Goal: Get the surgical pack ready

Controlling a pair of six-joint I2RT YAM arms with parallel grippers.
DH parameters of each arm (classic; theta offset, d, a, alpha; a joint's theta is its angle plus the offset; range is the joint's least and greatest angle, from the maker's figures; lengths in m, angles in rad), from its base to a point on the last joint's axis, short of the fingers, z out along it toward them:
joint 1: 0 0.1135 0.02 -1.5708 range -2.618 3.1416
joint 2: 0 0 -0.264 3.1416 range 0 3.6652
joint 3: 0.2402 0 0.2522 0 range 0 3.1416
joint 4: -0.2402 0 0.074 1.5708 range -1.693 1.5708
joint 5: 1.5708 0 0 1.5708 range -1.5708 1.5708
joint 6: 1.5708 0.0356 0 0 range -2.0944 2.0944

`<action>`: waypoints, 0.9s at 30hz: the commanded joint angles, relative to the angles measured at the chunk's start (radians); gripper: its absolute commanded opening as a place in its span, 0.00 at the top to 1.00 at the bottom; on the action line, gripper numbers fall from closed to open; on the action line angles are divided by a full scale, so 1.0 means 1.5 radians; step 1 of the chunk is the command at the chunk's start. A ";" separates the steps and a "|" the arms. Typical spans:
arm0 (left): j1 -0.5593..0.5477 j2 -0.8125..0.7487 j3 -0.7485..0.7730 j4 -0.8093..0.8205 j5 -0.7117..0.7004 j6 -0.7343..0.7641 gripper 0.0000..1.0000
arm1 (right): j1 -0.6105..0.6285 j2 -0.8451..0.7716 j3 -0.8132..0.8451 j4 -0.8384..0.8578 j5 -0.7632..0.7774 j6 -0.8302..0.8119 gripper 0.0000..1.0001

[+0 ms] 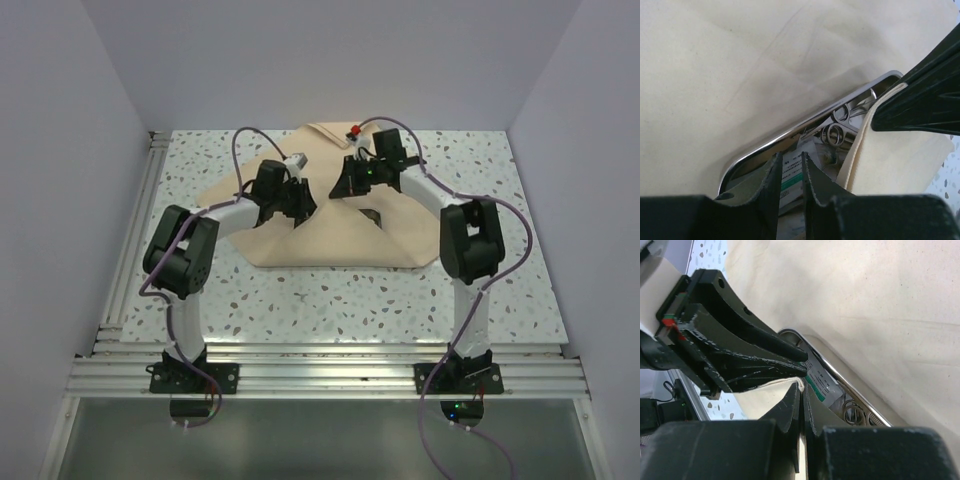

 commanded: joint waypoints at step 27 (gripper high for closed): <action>0.013 -0.069 0.059 -0.084 -0.183 0.004 0.70 | -0.052 0.225 0.202 0.000 -0.148 0.018 1.00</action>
